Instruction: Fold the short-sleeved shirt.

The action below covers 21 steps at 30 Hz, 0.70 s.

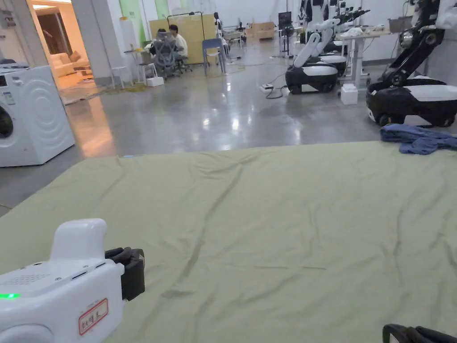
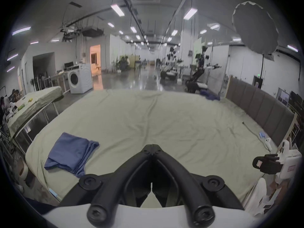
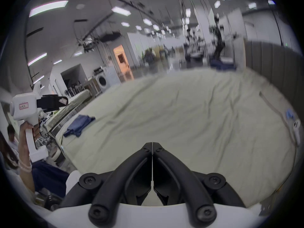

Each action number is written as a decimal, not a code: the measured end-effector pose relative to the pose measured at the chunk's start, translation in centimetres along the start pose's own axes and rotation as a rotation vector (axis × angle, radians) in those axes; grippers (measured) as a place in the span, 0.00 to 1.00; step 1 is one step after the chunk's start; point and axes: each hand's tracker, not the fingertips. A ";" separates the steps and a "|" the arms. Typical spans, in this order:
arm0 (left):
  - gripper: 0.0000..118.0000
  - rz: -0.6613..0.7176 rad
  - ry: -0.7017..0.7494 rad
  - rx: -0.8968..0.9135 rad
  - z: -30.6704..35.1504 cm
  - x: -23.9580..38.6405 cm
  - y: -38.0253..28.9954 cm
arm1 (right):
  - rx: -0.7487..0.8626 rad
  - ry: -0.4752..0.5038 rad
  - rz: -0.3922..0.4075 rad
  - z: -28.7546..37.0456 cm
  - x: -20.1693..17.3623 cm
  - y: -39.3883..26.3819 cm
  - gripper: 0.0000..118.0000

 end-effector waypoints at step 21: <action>0.00 -0.077 0.090 0.399 9.0 7.7 -2.6 | 0.399 -0.262 0.122 8.1 -5.8 3.1 0.03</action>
